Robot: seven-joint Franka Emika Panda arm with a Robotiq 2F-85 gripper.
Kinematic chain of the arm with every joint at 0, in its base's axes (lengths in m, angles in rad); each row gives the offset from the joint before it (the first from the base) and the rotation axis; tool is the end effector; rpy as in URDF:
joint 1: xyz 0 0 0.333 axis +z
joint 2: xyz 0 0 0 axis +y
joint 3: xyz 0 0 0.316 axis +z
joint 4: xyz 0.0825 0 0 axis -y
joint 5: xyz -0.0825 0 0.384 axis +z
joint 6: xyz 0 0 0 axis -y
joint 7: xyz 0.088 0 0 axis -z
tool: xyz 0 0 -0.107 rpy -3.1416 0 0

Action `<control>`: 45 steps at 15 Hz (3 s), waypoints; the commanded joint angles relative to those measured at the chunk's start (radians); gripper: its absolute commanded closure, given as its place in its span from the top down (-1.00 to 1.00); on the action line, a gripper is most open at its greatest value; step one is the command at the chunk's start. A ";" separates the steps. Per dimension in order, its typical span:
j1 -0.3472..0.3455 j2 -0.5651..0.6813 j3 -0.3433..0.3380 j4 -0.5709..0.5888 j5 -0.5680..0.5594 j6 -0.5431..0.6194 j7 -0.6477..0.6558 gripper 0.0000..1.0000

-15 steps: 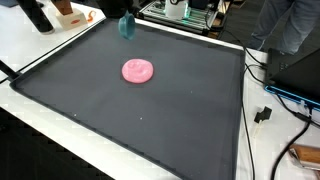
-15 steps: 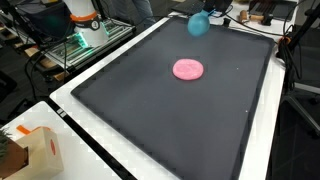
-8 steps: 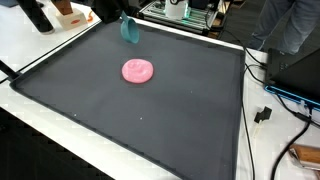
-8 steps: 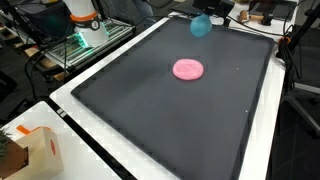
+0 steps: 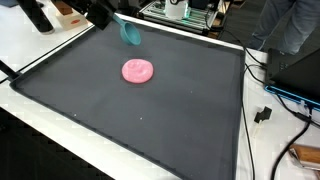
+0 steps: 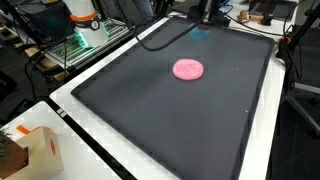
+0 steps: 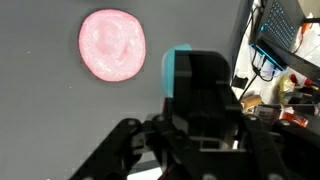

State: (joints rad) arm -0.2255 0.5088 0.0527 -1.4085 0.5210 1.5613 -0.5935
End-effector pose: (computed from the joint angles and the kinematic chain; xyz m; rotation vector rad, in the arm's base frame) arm 0.6638 -0.0676 0.4002 -2.4707 -0.4085 0.1542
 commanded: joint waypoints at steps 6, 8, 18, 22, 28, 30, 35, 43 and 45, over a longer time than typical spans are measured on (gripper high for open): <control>-0.095 0.103 0.006 0.002 0.154 -0.058 -0.197 -0.50; -0.111 0.124 0.002 0.005 0.167 -0.094 -0.235 -0.50; -0.169 0.217 -0.022 0.019 0.241 -0.246 -0.359 -0.50; -0.172 0.245 -0.033 0.012 0.271 -0.228 -0.397 -0.50; -0.159 0.260 -0.050 0.000 0.273 -0.183 -0.410 -0.50; -0.155 0.260 -0.054 -0.002 0.271 -0.164 -0.397 -0.50; -0.135 0.250 -0.063 -0.013 0.256 -0.103 -0.366 -0.50; -0.079 0.204 -0.076 -0.039 0.197 0.019 -0.283 -0.50; -0.061 0.187 -0.077 -0.049 0.171 0.049 -0.253 -0.50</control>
State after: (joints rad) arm -0.3177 0.7435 -0.0082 -1.4134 0.7344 1.5629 -0.8906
